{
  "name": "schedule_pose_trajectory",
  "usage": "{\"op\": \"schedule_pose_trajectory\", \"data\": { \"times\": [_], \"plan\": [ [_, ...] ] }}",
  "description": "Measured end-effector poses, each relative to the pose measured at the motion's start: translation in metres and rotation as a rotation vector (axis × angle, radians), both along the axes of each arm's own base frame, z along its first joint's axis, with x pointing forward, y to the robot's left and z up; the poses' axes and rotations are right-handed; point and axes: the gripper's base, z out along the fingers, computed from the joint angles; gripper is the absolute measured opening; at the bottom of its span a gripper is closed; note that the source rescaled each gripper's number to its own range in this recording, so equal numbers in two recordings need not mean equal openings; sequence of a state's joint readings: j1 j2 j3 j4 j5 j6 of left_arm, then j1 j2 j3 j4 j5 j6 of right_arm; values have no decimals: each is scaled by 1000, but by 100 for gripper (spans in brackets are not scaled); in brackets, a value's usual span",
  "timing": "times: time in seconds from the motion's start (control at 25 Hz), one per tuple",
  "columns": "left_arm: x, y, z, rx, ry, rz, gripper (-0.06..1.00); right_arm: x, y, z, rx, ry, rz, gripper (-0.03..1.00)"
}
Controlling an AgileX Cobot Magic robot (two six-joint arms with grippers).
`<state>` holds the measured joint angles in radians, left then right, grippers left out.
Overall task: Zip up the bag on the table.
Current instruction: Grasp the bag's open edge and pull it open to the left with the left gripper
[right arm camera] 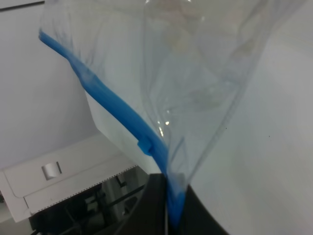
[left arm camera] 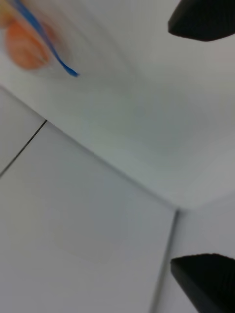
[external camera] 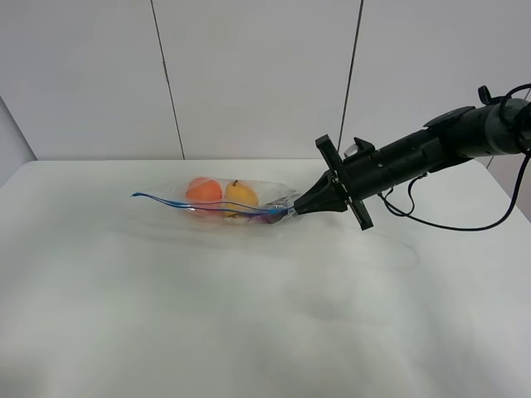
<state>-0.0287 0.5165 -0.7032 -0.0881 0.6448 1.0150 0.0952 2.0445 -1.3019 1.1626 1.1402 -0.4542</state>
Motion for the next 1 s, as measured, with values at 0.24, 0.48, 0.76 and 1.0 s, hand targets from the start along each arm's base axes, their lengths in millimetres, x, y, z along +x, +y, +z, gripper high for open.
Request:
{"op": "schedule_pose_trajectory", "data": {
  "times": [0.24, 0.48, 0.76, 1.0],
  "plan": [
    [50, -6, -7, 240, -30, -148, 100, 0, 0, 0, 0, -4, 3, 0],
    [83, -24, -23, 179, 15, -276, 100, 0, 0, 0, 0, -4, 3, 0],
    [110, -67, -48, 100, 80, -487, 100, 0, 0, 0, 0, -6, 4, 0],
    [123, -111, -71, 78, 107, -598, 100, 0, 0, 0, 0, -6, 4, 0]
  ]
}}
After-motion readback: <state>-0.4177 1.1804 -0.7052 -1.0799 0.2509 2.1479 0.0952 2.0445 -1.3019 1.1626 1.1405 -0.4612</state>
